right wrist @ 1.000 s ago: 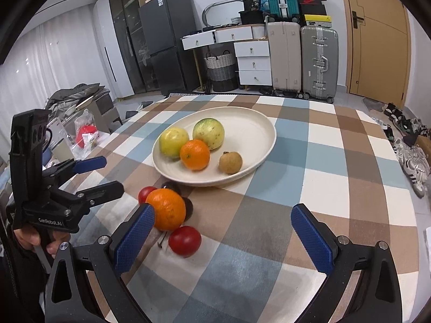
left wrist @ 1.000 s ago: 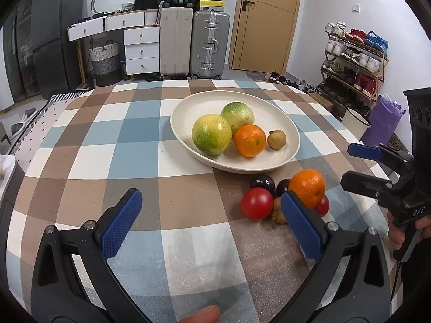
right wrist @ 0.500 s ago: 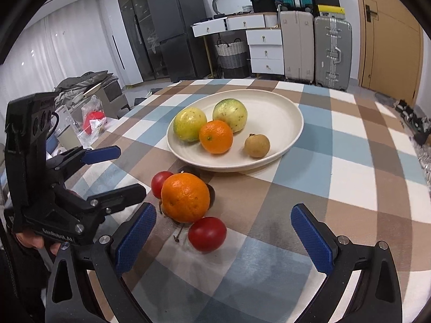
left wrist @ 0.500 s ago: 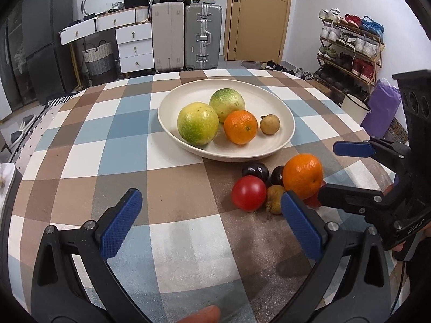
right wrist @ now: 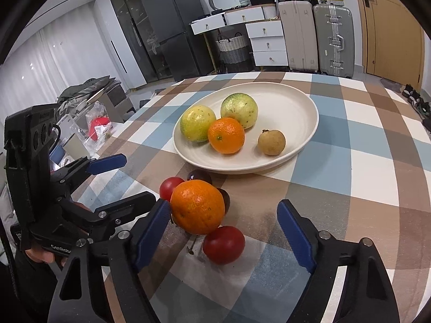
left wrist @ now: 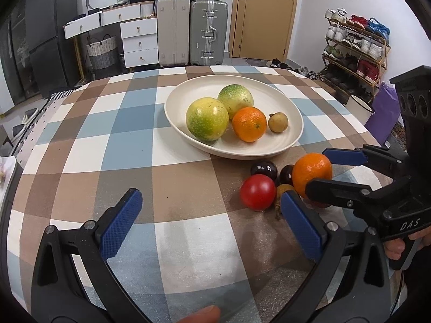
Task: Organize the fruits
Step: 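Grasp the second orange with the right gripper while the left gripper grasps a red tomato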
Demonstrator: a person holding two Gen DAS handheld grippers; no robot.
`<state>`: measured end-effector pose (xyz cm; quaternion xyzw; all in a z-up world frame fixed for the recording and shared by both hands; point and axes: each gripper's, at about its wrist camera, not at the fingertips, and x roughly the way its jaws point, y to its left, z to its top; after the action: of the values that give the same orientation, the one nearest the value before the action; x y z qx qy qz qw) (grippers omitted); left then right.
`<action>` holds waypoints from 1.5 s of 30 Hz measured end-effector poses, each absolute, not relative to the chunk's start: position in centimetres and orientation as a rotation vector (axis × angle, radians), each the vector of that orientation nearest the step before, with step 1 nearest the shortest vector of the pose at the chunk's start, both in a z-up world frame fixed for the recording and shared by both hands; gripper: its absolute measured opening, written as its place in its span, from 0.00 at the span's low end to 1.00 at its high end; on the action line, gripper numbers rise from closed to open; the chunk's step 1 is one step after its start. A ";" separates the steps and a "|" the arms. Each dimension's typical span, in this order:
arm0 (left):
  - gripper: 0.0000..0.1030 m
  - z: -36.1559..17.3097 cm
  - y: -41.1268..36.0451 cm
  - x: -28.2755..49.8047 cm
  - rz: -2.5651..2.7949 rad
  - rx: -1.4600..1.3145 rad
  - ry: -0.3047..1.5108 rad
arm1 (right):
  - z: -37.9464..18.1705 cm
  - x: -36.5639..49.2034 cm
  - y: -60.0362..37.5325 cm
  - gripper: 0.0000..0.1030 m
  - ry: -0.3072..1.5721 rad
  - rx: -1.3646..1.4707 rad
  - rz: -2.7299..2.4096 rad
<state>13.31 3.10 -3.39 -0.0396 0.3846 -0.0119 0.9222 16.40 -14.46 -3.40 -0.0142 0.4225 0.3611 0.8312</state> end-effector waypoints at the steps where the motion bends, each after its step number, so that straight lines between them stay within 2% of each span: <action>1: 0.99 -3.4 3.2 13.4 -0.016 -0.082 0.788 | -3.4 16.4 -14.4 0.78 0.898 -0.029 0.770; 5: 0.99 -3.1 3.6 13.2 -0.009 -0.100 0.770 | -3.5 16.5 -14.3 0.71 0.902 -0.014 0.790; 13: 0.99 -3.3 3.6 13.4 -0.012 -0.103 0.785 | -3.4 16.1 -14.0 0.39 0.905 -0.002 0.846; 31: 0.99 -4.1 2.4 15.1 -0.041 -0.117 0.833 | -2.3 16.0 -16.2 0.39 0.845 0.024 0.774; 33: 0.93 -4.1 2.3 15.3 -0.060 -0.120 0.837 | -2.3 16.1 -16.2 0.39 0.844 0.026 0.771; 35: 0.83 -4.3 2.1 15.6 -0.078 -0.119 0.849 | -2.2 16.0 -16.3 0.39 0.841 0.024 0.766; 45: 0.53 -4.6 2.6 15.8 -0.204 -0.245 0.873 | -1.9 15.9 -16.5 0.39 0.835 0.025 0.764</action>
<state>15.80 2.59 -4.61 -0.1180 0.4209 -0.0985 0.8940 15.91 -16.45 -1.94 0.0119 0.3958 0.3620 0.8439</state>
